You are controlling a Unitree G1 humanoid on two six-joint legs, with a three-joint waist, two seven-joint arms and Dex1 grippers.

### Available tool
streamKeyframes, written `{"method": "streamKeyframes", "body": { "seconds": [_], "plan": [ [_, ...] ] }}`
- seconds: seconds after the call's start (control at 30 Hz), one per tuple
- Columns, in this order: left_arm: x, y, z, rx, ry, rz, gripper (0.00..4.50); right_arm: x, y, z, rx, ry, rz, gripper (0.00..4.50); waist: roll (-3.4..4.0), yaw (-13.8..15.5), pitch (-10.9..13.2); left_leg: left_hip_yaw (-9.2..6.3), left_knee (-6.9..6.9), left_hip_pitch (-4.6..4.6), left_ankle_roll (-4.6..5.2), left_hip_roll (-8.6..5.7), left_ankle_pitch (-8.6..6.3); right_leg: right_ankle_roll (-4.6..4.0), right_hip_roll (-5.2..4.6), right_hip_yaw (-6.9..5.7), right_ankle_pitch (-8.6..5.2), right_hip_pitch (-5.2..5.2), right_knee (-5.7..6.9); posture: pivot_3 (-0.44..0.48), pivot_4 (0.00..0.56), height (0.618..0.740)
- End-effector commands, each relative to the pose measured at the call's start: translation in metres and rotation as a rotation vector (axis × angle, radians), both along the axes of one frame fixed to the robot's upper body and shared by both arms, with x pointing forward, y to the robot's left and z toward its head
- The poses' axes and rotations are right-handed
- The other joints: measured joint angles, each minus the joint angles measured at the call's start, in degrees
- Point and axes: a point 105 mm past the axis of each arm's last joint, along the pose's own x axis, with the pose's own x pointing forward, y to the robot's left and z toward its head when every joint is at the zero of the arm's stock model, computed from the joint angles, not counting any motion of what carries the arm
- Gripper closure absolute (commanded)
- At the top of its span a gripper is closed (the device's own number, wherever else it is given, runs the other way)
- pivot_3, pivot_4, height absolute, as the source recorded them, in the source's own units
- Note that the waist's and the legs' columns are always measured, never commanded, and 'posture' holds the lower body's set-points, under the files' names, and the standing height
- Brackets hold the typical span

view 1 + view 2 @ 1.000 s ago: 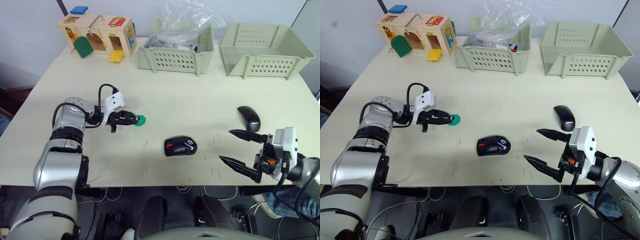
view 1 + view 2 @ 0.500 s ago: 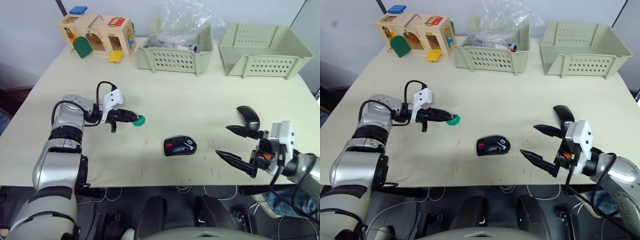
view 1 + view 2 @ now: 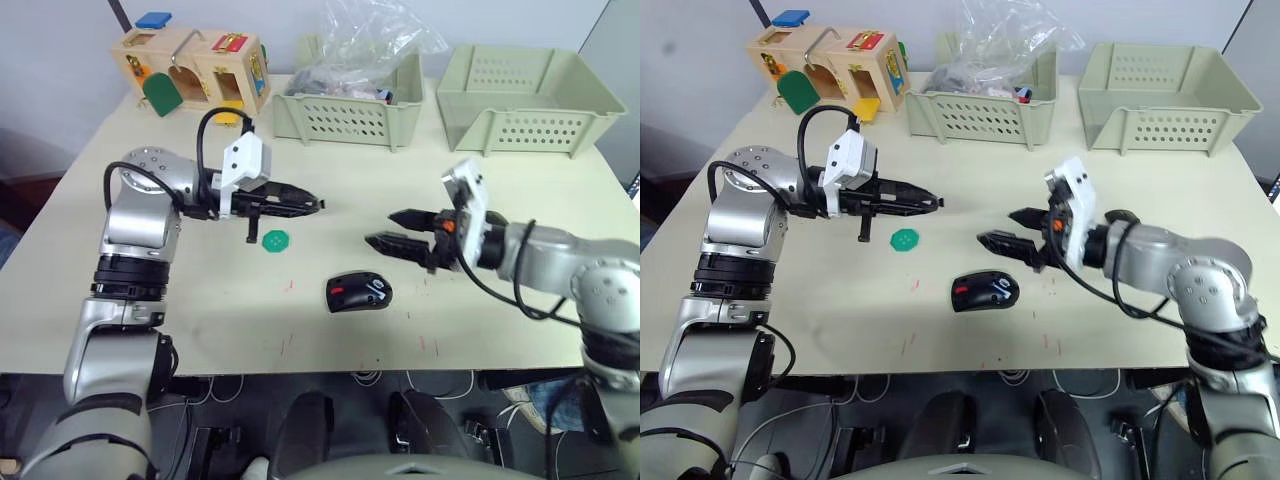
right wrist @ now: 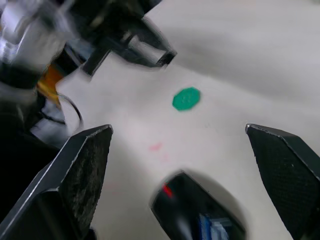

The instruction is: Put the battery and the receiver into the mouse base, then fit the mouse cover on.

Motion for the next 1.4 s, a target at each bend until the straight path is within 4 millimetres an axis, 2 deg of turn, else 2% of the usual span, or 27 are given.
{"method": "streamKeyframes", "body": {
  "seconds": [0.03, 0.13, 0.17, 0.2, 0.27, 0.63, 0.7, 0.73, 0.97, 1.1, 1.4],
  "plan": [
    [-0.011, -0.013, 0.020, -0.036, -0.086, -0.040, 4.41, 0.006, 0.008, 0.026, 0.135, 0.107, 0.029, 0.00, 0.02, -0.01, 0.02, 0.03, -0.01, -0.02, 0.00, 0.00, 0.00, 0.00, 0.00, -0.01, 0.00, 0.00, -0.03, 0.000, 0.150, 0.740],
    [-0.016, -0.016, 0.022, -0.030, -0.116, -0.056, 4.41, 0.007, 0.013, 0.039, 0.208, 0.186, 0.052, 0.00, 0.03, -0.35, 0.03, 0.02, -0.02, -0.07, 0.00, 0.00, 0.00, 0.02, -0.01, 0.07, 0.01, -0.09, -0.03, 0.000, 0.150, 0.740],
    [-0.017, -0.016, 0.021, -0.026, -0.119, -0.058, 4.41, 0.005, 0.013, 0.039, 0.200, 0.194, 0.062, 0.41, 0.03, -0.40, 0.03, 0.02, -0.02, -0.07, 0.00, -0.01, 0.00, 0.02, -0.01, 0.06, 0.01, -0.08, -0.04, 0.000, 0.150, 0.740],
    [-0.017, -0.015, 0.020, -0.017, -0.123, -0.061, 4.41, 0.003, 0.013, 0.040, 0.207, 0.211, 0.075, 0.51, 0.03, -0.42, 0.03, 0.01, -0.04, -0.09, 0.00, -0.01, 0.00, 0.02, -0.01, 0.03, 0.01, -0.08, -0.07, 0.000, 0.150, 0.740],
    [-0.019, -0.013, 0.019, 0.000, -0.131, -0.067, 4.41, 0.000, 0.013, 0.041, 0.222, 0.237, 0.093, 1.10, 0.03, -0.48, 0.03, -0.01, -0.06, -0.10, 0.01, -0.01, 0.00, 0.02, -0.01, 0.03, 0.01, -0.08, -0.10, 0.000, 0.150, 0.740],
    [-0.020, -0.010, 0.017, 0.042, -0.152, -0.108, 4.41, 0.000, 0.011, 0.029, 0.127, 0.295, 0.132, 1.10, 0.09, -1.04, 0.06, -0.04, -0.07, -0.10, 0.01, 0.00, -0.01, 0.02, 0.00, 0.05, 0.00, -0.11, -0.07, 0.000, 0.150, 0.740],
    [-0.021, -0.010, 0.017, 0.043, -0.151, -0.114, 4.41, 0.000, 0.012, 0.028, 0.123, 0.297, 0.132, 2.02, 0.09, -1.04, 0.06, -0.05, -0.08, -0.11, 0.02, 0.00, -0.01, 0.02, 0.00, 0.05, 0.00, -0.11, -0.10, 0.000, 0.150, 0.740],
    [-0.021, -0.011, 0.017, 0.042, -0.152, -0.116, 4.41, -0.001, 0.013, 0.029, 0.124, 0.296, 0.136, 2.31, 0.09, -1.03, 0.06, -0.06, -0.09, -0.12, 0.02, 0.01, -0.01, 0.02, 0.00, 0.05, 0.00, -0.12, -0.11, 0.000, 0.150, 0.740],
    [-0.022, -0.013, 0.016, 0.051, -0.148, -0.131, 4.41, 0.000, 0.017, 0.029, 0.132, 0.301, 0.136, 2.31, 0.09, -1.03, 0.06, -0.07, -0.10, -0.36, 0.02, 0.01, -0.01, 0.02, 0.00, 0.06, 0.01, -0.40, -0.08, 0.000, 0.150, 0.740],
    [-0.021, -0.015, 0.016, 0.054, -0.149, -0.134, 4.41, -0.001, 0.020, 0.029, 0.134, 0.303, 0.143, 2.31, 0.09, -1.03, 0.06, -0.06, 0.00, -0.89, 0.02, 0.00, 0.00, 0.02, 0.00, 0.06, 0.02, -0.96, 0.07, 0.000, 0.150, 0.740],
    [-0.022, -0.017, 0.017, 0.062, -0.154, -0.142, 4.41, -0.001, 0.023, 0.030, 0.145, 0.305, 0.142, 2.31, 0.09, -1.05, 0.06, -0.03, -0.01, -0.94, 0.02, 0.00, 0.00, 0.02, 0.00, 0.09, 0.02, -1.05, 0.08, 0.000, 0.150, 0.740]
  ]
}}
